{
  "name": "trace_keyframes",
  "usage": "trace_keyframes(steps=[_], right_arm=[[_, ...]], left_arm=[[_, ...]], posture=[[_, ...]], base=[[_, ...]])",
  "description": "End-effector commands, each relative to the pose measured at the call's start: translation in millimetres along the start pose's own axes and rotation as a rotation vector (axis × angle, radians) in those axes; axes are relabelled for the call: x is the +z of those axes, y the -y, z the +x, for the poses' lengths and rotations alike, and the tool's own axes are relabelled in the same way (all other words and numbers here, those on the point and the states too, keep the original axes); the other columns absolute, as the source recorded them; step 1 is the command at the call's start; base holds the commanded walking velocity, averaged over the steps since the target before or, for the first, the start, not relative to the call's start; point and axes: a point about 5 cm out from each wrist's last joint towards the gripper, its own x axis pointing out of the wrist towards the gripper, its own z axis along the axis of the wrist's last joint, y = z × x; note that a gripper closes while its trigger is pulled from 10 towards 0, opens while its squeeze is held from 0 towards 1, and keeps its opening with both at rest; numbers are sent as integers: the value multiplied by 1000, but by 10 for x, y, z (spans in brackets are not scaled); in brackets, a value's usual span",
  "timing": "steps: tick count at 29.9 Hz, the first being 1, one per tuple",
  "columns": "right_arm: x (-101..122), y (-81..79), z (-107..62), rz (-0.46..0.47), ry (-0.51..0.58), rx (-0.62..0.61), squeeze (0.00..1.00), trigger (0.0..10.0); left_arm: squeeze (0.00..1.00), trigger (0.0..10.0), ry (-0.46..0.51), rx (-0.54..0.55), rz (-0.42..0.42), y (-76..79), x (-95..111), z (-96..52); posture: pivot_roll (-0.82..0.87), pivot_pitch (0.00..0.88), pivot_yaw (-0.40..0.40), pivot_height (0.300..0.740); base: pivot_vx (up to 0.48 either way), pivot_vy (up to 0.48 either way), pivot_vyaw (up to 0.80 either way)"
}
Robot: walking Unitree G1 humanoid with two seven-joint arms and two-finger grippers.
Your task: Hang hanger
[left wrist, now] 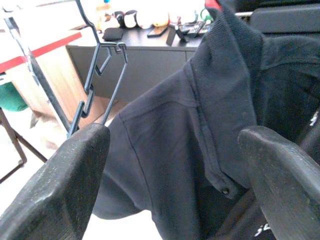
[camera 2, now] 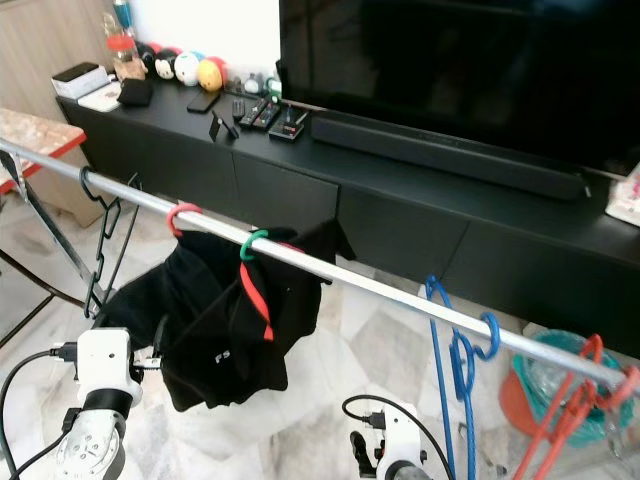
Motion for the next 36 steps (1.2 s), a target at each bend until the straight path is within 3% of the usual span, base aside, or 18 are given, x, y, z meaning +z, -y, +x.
trace_keyframes(steps=[1, 30, 36], right_arm=[[-8, 9, -4, 5, 2, -5, 0, 10000], [-5, 7, -3, 4, 1, 0, 0, 10000], [-9, 4, -3, 6, 0, 0, 0, 10000]], left_arm=[[0, 10000, -6, 3, -3, 10, -15, 0], [0, 10000, -13, -7, -8, 44, -27, 11], [0, 10000, -106, -39, -58, 51, -178, 14]], posture=[[-50, 6, -21, 740], [-47, 6, -24, 740], [-48, 7, -23, 740]], base=[[-281, 0, 0], [-268, 0, 0], [0, 0, 0]])
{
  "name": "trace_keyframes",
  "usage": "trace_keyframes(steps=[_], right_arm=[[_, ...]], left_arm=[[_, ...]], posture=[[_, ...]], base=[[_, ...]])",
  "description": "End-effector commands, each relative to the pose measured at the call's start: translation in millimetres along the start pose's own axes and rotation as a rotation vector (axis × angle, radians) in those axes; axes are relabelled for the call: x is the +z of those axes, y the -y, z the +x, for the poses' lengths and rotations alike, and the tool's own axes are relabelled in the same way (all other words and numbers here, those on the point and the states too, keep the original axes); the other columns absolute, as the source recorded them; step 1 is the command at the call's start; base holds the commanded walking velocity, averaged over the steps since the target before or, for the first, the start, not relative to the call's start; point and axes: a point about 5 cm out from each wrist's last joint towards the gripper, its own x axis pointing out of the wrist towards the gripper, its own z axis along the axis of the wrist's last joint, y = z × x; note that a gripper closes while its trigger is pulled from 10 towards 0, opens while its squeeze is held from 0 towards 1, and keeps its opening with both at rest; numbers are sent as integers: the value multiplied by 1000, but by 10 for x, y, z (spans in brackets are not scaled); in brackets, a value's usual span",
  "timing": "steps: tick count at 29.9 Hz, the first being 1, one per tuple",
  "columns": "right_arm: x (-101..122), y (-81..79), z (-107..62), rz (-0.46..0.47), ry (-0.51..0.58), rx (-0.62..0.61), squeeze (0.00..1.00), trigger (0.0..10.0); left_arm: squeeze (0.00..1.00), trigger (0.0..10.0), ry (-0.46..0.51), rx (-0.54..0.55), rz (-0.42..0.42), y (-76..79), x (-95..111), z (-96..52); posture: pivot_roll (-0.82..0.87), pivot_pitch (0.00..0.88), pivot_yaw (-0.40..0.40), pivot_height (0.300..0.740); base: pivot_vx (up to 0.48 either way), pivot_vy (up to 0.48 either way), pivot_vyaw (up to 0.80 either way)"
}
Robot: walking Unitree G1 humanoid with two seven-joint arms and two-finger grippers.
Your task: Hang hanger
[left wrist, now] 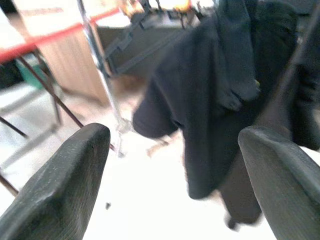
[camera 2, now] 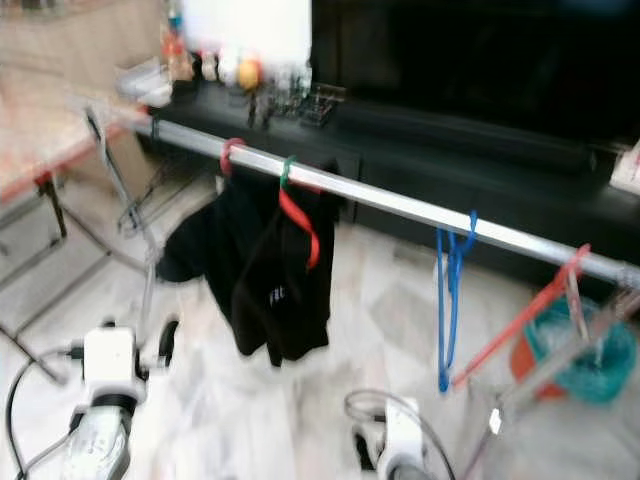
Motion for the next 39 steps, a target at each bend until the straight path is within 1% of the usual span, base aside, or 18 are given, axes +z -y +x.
trace_keyframes(steps=[1, 4, 8, 10, 13, 14, 15, 16, 19, 20, 21, 22, 23, 24, 27, 31, 33, 39], right_arm=[[3, 52, -9, 1, 3, -14, 0, 10000], [2, 52, -9, 1, 2, -15, 0, 10000], [2, 55, -9, 0, 0, -19, 0, 10000], [1, 58, -10, -6, 1, -24, 0, 10000], [0, 61, -11, -3, 3, -29, 0, 10000], [-1, 65, -12, 1, 4, -34, 0, 10000], [-1, 65, -12, 1, 4, -34, 0, 10000], [0, 67, -12, -3, 3, -36, 0, 10000], [-3, 66, -11, -12, -2, -37, 0, 10000], [1, 77, -13, -17, 0, -41, 0, 10000], [1, 77, -13, -17, 0, -41, 0, 10000], [1, 84, -14, -8, 2, -46, 0, 10000], [0, 82, -13, -15, -2, -48, 0, 10000], [-3, 84, -13, -23, -7, -51, 0, 10000], [-6, 85, -13, -17, -5, -65, 0, 10000], [-2, 92, -14, -24, 3, -99, 0, 10000], [-9, 102, -17, -15, 4, -133, 0, 10000], [-18, 111, -20, -26, 2, -172, 0, 10000]], left_arm=[[0, 10000, -52, -28, -21, 7, -83, 12], [0, 10000, -138, -41, -55, -24, -234, 13], [0, 10000, -265, -90, -64, -5, -457, 4], [0, 10000, -389, -170, -12, 52, -689, -53], [0, 10000, -459, -185, -9, 54, -809, -91], [0, 10000, -508, -196, -19, 66, -899, -121], [0, 10000, -508, -196, -19, 66, -899, -121], [0, 10000, -552, -163, -73, 51, -972, -152], [0, 10000, -617, -134, -94, 23, -1057, -167], [0, 10000, -625, 2, -191, -148, -1015, -20], [0, 10000, -625, 2, -191, -148, -1015, -20], [0, 10000, -649, 14, -168, -185, -1023, 7], [0, 10000, -631, -33, -135, -149, -999, 45], [0, 10000, -649, -85, -79, -96, -1024, 35], [0, 10000, -700, -126, 2, -59, -1114, -46], [0, 10000, -791, -148, 21, -24, -1252, -201], [0, 10000, -837, -174, 60, -5, -1322, -298], [0, 10000, -888, -123, 23, -39, -1409, -434]], posture=[[-48, 5, -23, 740], [-47, 5, -23, 740], [-39, 6, -25, 740], [-43, 4, -24, 740], [-43, 2, -23, 740], [-40, 1, -23, 740], [-40, 1, -23, 740], [-36, 0, -25, 740], [-51, 0, -24, 740], [-45, 4, -33, 740], [-45, 4, -33, 740], [-31, 1, -33, 740], [-29, 0, -33, 740], [-32, 0, -31, 740], [-40, 0, -27, 740], [-52, 0, -20, 740], [-53, 0, -18, 740], [-57, 0, -17, 740]], base=[[0, 0, 0], [0, 0, 0], [0, 0, 0], [0, 0, 0], [0, 0, 0], [0, 0, 0], [0, 0, 0], [0, 0, 0], [0, 0, 0], [0, 0, 0], [0, 0, 0], [0, 0, 0], [0, 0, 0], [0, 0, 0], [0, 0, 0], [0, 0, 0], [0, 0, 0], [0, 0, 0]])
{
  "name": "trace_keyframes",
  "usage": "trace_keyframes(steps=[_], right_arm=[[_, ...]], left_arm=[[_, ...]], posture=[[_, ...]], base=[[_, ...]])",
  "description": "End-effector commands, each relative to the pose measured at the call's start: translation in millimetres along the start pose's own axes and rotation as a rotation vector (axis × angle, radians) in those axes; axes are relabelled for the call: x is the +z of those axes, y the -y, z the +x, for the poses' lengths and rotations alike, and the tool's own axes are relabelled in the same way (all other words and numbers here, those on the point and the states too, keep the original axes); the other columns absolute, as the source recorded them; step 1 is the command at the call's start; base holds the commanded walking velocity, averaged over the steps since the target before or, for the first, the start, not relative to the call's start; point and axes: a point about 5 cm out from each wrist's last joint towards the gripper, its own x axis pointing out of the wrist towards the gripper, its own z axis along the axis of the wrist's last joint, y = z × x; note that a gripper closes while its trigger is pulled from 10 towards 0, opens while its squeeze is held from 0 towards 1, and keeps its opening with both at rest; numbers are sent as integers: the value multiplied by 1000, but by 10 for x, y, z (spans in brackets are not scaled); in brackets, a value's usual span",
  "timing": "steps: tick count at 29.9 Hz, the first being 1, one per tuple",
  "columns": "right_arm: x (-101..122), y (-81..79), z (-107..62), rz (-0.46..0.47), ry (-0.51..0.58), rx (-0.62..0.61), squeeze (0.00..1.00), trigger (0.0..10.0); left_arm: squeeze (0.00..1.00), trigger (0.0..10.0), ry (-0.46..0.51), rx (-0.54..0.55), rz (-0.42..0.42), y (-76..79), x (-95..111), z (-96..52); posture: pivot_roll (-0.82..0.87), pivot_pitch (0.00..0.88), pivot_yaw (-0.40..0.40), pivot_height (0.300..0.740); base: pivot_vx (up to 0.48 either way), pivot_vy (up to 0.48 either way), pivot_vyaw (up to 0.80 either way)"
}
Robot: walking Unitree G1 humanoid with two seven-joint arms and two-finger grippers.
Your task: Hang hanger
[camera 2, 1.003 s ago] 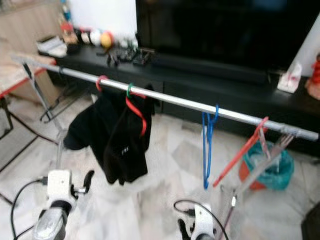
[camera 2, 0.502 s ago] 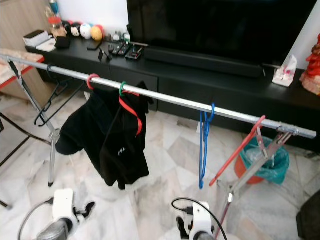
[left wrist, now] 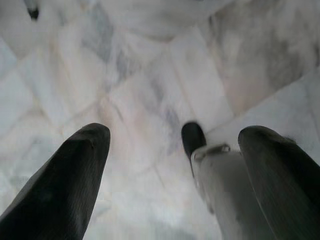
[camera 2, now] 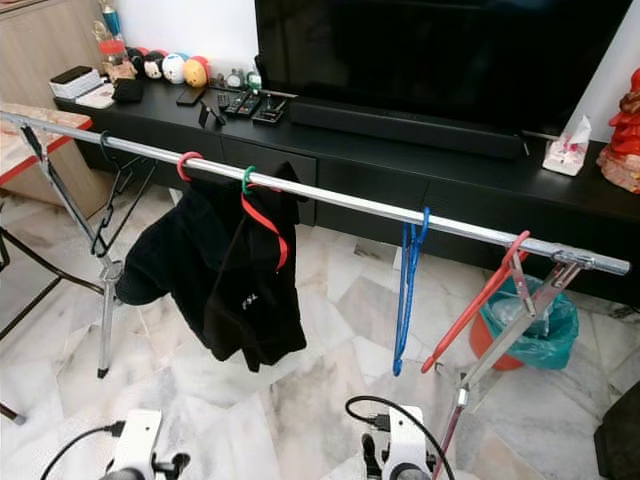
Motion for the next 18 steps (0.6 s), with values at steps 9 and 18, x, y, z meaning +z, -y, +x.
trace_keyframes(steps=[9, 18], right_arm=[[50, 339, -30, 24, 56, -55, 0, 10000], [68, 445, -43, 37, 73, -82, 0, 10000]], left_arm=[[0, 10000, 22, 53, -54, -69, -58, -23], [0, 10000, 35, 41, -60, -58, -17, -13]], posture=[[-54, 0, -19, 740], [-58, 0, -16, 740]], base=[[0, 0, 0], [0, 0, 0]])
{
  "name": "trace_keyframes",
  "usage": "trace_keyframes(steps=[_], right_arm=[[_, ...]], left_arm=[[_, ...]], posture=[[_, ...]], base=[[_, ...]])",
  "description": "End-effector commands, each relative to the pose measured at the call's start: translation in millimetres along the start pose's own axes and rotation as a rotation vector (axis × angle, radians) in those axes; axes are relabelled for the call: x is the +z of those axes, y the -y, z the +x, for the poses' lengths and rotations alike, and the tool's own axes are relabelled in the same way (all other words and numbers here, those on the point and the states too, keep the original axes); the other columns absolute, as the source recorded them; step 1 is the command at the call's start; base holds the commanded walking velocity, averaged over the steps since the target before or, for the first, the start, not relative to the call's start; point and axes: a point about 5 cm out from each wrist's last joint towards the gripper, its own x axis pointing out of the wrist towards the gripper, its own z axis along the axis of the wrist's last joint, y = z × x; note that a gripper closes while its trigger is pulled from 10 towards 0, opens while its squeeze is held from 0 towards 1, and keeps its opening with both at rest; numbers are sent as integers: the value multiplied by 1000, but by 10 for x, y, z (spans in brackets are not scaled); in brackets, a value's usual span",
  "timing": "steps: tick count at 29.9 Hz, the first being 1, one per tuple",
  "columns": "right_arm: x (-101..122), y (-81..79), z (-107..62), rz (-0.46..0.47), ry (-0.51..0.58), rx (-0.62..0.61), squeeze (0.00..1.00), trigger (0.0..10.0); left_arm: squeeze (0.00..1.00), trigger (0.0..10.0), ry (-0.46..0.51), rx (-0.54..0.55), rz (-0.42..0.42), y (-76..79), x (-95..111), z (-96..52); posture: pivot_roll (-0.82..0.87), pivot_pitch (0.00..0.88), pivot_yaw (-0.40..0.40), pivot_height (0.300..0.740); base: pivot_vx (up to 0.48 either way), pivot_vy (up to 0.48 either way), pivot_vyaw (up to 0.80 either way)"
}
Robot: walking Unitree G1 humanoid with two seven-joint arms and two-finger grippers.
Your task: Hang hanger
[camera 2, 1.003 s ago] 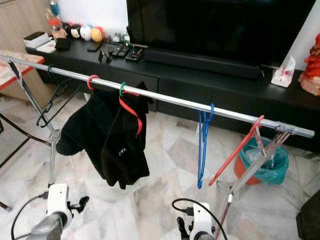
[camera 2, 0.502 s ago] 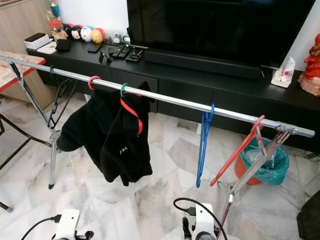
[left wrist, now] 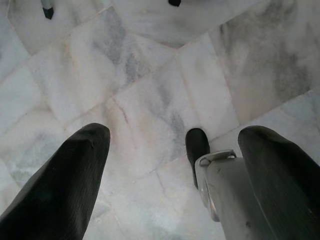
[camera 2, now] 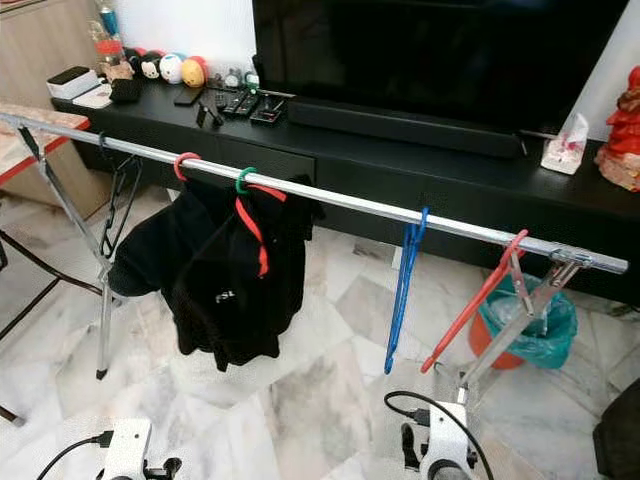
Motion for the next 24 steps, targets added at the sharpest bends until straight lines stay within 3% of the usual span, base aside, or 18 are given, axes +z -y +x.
trace_keyframes(steps=[1, 9, 24], right_arm=[[-26, 28, -7, 28, -13, -4, 0, 10000], [-126, 21, -30, 41, -59, 13, 0, 10000], [-200, 25, -49, 53, -96, 13, 0, 10000]], left_arm=[[0, 10000, -8, -1, -15, 14, -21, -1], [0, 10000, -9, 0, -30, 35, -22, 1], [0, 10000, -38, 10, -34, -17, -124, -27]], posture=[[-60, 0, -16, 740], [-57, 0, -18, 740], [-60, 0, -13, 740]], base=[[0, 0, 0], [0, 0, 0], [0, 331, 0]])
